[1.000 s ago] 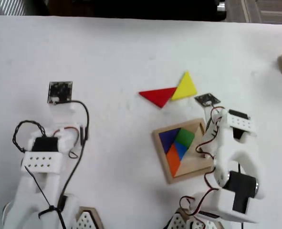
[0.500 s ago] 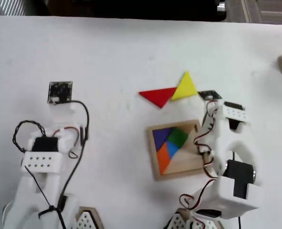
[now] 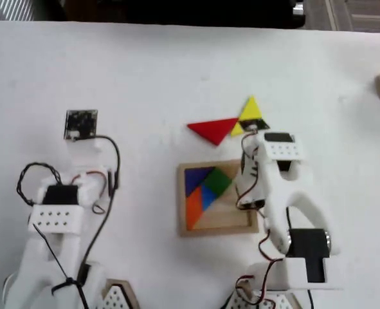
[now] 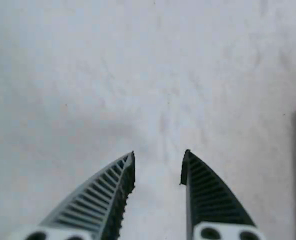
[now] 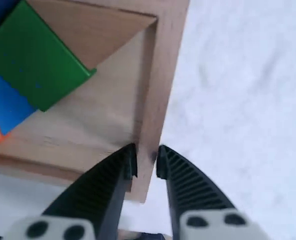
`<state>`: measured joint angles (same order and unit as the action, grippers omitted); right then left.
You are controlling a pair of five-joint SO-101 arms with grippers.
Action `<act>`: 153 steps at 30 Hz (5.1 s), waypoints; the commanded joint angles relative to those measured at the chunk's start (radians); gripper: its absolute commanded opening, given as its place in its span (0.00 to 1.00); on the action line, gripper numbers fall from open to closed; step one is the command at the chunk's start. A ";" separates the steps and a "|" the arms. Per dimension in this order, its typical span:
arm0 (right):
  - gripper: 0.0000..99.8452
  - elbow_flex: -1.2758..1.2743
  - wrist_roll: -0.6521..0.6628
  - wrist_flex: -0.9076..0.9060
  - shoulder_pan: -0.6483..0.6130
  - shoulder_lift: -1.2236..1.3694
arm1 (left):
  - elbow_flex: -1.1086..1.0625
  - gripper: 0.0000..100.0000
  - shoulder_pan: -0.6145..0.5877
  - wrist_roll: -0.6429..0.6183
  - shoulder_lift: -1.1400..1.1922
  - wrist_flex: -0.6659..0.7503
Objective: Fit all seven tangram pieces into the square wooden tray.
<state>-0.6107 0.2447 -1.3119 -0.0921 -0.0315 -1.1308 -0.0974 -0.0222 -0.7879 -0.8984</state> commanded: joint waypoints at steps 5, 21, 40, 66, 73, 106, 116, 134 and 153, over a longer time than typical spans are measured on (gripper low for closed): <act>0.28 -0.028 0.115 -0.019 -0.054 -0.058 | 0.006 0.17 -0.002 -0.011 -0.036 0.028; 0.01 0.465 0.249 -0.329 0.102 -0.047 | 0.005 0.17 -0.004 -0.011 -0.036 0.026; 0.02 1.054 -0.115 0.291 -0.039 0.664 | 0.005 0.17 -0.004 -0.011 -0.036 0.028; 0.02 1.947 -0.106 -0.407 -0.133 1.185 | 0.008 0.17 -0.002 -0.011 -0.036 0.028; 0.02 1.861 -0.104 -0.409 -0.176 1.176 | 0.006 0.17 -0.002 -0.011 -0.036 0.028; 0.02 1.332 -0.153 -0.291 -0.249 0.889 | 0.008 0.17 -0.002 -0.011 -0.036 0.028; 0.02 1.335 -0.157 -0.289 -0.383 0.888 | 0.011 0.17 -0.002 -0.011 -0.036 0.028; 0.02 1.324 -0.226 -0.384 -0.633 0.768 | 0.011 0.17 -0.004 -0.011 -0.036 0.028; 0.02 0.344 -0.049 0.008 -0.401 0.007 | 0.008 0.17 0.102 -0.034 -0.036 0.025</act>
<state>-0.1565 0.1511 -1.3809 -0.5570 0.0852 -1.1308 -0.0683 -0.0222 -0.7879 -0.8984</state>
